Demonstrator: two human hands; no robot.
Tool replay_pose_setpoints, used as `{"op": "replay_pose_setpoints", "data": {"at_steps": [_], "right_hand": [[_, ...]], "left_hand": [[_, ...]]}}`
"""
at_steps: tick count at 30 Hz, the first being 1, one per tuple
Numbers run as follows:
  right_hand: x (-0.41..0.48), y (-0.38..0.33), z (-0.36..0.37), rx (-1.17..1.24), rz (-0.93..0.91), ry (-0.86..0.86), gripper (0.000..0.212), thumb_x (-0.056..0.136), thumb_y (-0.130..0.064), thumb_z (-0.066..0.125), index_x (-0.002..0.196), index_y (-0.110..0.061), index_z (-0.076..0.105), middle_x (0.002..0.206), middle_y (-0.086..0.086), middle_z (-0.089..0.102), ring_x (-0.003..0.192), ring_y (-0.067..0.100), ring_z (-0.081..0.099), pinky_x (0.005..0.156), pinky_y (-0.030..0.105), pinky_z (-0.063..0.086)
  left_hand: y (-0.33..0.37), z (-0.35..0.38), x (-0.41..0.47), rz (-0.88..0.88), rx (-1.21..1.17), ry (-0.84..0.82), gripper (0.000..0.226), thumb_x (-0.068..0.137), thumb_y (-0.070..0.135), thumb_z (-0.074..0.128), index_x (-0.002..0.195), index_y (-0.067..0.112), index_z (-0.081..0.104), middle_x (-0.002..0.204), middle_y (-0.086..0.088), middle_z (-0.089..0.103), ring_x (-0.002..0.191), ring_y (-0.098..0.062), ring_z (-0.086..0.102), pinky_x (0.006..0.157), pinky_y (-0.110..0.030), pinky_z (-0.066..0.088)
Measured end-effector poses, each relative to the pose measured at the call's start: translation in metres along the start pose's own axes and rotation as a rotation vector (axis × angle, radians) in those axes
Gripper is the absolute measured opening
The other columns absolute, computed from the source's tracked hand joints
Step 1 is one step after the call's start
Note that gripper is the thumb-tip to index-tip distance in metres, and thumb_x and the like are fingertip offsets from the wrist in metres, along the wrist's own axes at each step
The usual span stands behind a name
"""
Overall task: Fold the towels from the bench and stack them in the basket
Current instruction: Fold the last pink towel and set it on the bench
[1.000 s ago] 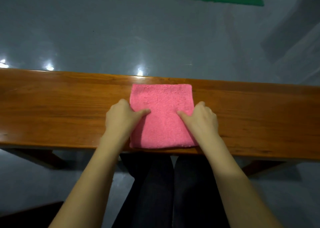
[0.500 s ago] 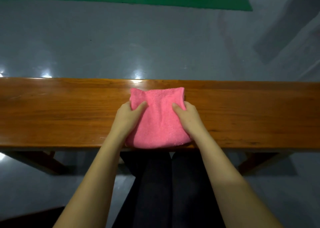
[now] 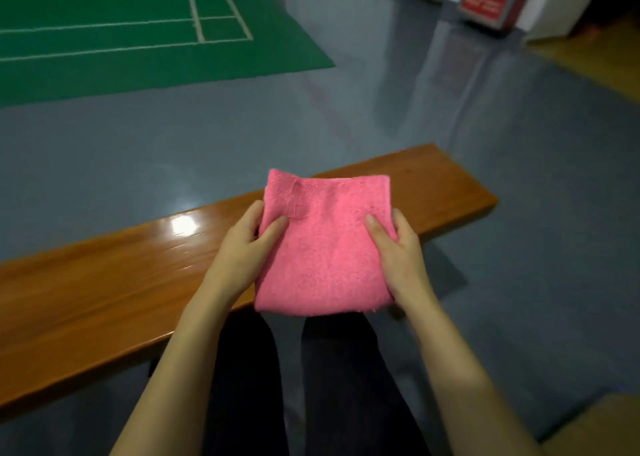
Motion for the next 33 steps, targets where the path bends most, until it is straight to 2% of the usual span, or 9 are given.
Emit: {"op": "replay_pose_setpoints", "data": {"at_steps": [2, 6, 17, 22, 25, 27, 30, 31, 33], "right_hand": [[-0.010, -0.011, -0.048, -0.003, -0.027, 0.108, 0.008, 0.095, -0.016, 0.057, 0.095, -0.024, 0.061, 0.091, -0.010, 0.066, 0.079, 0.000, 0.062, 0.072, 0.017, 0.050], [-0.041, -0.025, -0.134, 0.000, -0.047, 0.321, 0.008, 0.095, -0.016, 0.056, 0.095, -0.023, 0.060, 0.089, -0.011, 0.066, 0.074, -0.004, 0.062, 0.067, 0.015, 0.050], [-0.154, -0.011, -0.341, -0.007, 0.016, 0.908, 0.008, 0.095, -0.018, 0.055, 0.093, -0.024, 0.061, 0.087, -0.009, 0.068, 0.078, 0.003, 0.065, 0.074, 0.024, 0.054], [-0.211, 0.013, -0.411, -0.105, 0.104, 1.120, 0.008, 0.095, -0.020, 0.056, 0.099, -0.023, 0.062, 0.088, -0.013, 0.067, 0.082, 0.004, 0.063, 0.077, 0.021, 0.049], [-0.240, 0.027, -0.447, -0.168, 0.152, 1.215, 0.013, 0.096, -0.022, 0.056, 0.108, -0.018, 0.060, 0.093, -0.012, 0.064, 0.083, -0.001, 0.060, 0.077, 0.024, 0.045], [-0.256, 0.036, -0.467, -0.157, 0.172, 1.266, 0.009, 0.095, -0.020, 0.056, 0.100, -0.027, 0.057, 0.090, -0.021, 0.060, 0.078, -0.011, 0.055, 0.073, 0.014, 0.045], [-0.272, 0.048, -0.494, -0.174, 0.198, 1.294, 0.027, 0.096, -0.017, 0.053, 0.098, -0.042, 0.044, 0.094, -0.034, 0.046, 0.079, -0.025, 0.049, 0.068, -0.007, 0.032], [-0.277, 0.055, -0.502, -0.180, 0.219, 1.300, 0.029, 0.096, -0.019, 0.053, 0.100, -0.045, 0.043, 0.098, -0.032, 0.048, 0.085, -0.022, 0.050, 0.073, -0.005, 0.033], [-0.285, 0.074, -0.521, -0.182, 0.269, 1.317, 0.027, 0.096, -0.025, 0.055, 0.113, -0.044, 0.046, 0.111, -0.020, 0.056, 0.103, -0.002, 0.055, 0.092, 0.012, 0.039]], "left_hand": [[0.027, 0.040, 0.005, 0.060, -0.015, -0.071, 0.009, 0.095, 0.028, 0.055, 0.099, 0.021, 0.058, 0.090, 0.010, 0.062, 0.077, 0.001, 0.053, 0.072, -0.024, 0.043], [0.075, 0.120, 0.005, 0.161, -0.072, -0.249, 0.010, 0.095, 0.034, 0.053, 0.088, 0.027, 0.054, 0.075, 0.022, 0.057, 0.067, 0.004, 0.051, 0.062, -0.023, 0.040], [0.169, 0.355, -0.049, 0.291, -0.099, -0.716, 0.017, 0.095, 0.033, 0.054, 0.091, 0.017, 0.056, 0.078, 0.006, 0.061, 0.064, 0.005, 0.055, 0.057, -0.012, 0.042], [0.181, 0.446, -0.096, 0.281, -0.105, -0.865, 0.028, 0.094, 0.039, 0.054, 0.092, 0.011, 0.054, 0.083, -0.004, 0.064, 0.071, -0.014, 0.057, 0.069, -0.037, 0.047], [0.187, 0.495, -0.126, 0.289, -0.078, -0.927, 0.025, 0.094, 0.036, 0.053, 0.088, 0.012, 0.053, 0.078, 0.000, 0.061, 0.065, -0.007, 0.052, 0.065, -0.030, 0.044], [0.188, 0.526, -0.142, 0.298, -0.067, -0.960, 0.022, 0.094, 0.034, 0.053, 0.086, 0.014, 0.053, 0.075, 0.003, 0.061, 0.061, -0.001, 0.050, 0.062, -0.024, 0.041], [0.186, 0.568, -0.163, 0.309, -0.058, -1.011, 0.020, 0.095, 0.031, 0.053, 0.081, 0.016, 0.051, 0.069, 0.006, 0.056, 0.058, 0.000, 0.048, 0.059, -0.023, 0.039], [0.183, 0.580, -0.170, 0.304, -0.059, -1.028, 0.021, 0.095, 0.030, 0.053, 0.082, 0.014, 0.051, 0.069, 0.006, 0.055, 0.057, -0.002, 0.047, 0.060, -0.026, 0.039], [0.175, 0.602, -0.182, 0.280, -0.060, -1.049, 0.026, 0.096, 0.032, 0.052, 0.087, 0.008, 0.051, 0.073, -0.002, 0.057, 0.060, -0.006, 0.045, 0.063, -0.034, 0.041]]}}
Point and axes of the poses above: each hand's wrist, its own x-axis towards the middle knuckle, its own z-axis out of the palm, y = z × x, the point moved 2 cm from there along x, towards the middle knuckle
